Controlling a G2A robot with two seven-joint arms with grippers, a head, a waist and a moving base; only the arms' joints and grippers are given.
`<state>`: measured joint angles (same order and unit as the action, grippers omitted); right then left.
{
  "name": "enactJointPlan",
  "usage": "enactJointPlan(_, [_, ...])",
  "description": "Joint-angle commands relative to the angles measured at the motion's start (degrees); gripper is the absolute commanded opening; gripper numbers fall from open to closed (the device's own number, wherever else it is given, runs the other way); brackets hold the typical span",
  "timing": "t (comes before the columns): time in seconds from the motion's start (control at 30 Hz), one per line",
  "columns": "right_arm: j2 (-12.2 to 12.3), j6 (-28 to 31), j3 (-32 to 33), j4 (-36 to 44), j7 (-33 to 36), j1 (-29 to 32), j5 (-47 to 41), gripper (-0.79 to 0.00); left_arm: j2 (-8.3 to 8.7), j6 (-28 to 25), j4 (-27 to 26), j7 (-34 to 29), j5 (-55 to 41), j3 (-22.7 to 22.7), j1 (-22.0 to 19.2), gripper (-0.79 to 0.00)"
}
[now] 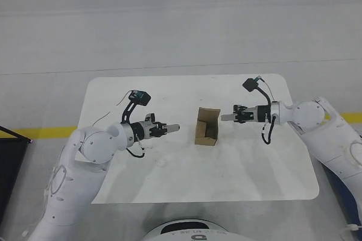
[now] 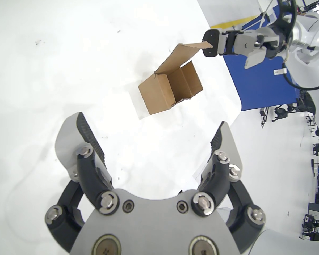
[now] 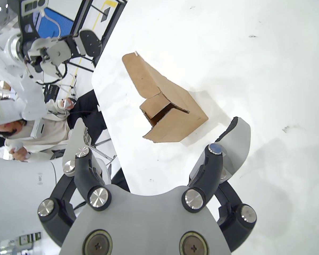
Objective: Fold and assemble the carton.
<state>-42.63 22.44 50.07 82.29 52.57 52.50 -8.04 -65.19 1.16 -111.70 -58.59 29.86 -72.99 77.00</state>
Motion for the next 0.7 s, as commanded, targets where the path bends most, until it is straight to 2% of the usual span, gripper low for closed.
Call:
enactJointPlan(0.0, [0.0, -1.9, 0.1, 1.1, -0.9, 0.4, 1.3, 0.0, 0.0, 0.0, 0.0, 0.0, 0.0, 0.0, 0.0, 0.0])
enactJointPlan(0.47, [0.2, -2.2, 0.2, 1.9, 0.0, 1.5, 2.1, 0.0, 0.0, 0.0, 0.0, 0.0, 0.0, 0.0, 0.0, 0.0])
enactJointPlan(0.6, [0.4, -12.3, 0.3, 3.8, 3.0, 2.0, 5.1, 0.0, 0.0, 0.0, 0.0, 0.0, 0.0, 0.0, 0.0, 0.0])
enactJointPlan(0.67, [0.3, -15.2, 0.3, 5.3, 3.8, 2.1, 5.7, 0.0, 0.0, 0.0, 0.0, 0.0, 0.0, 0.0, 0.0, 0.0])
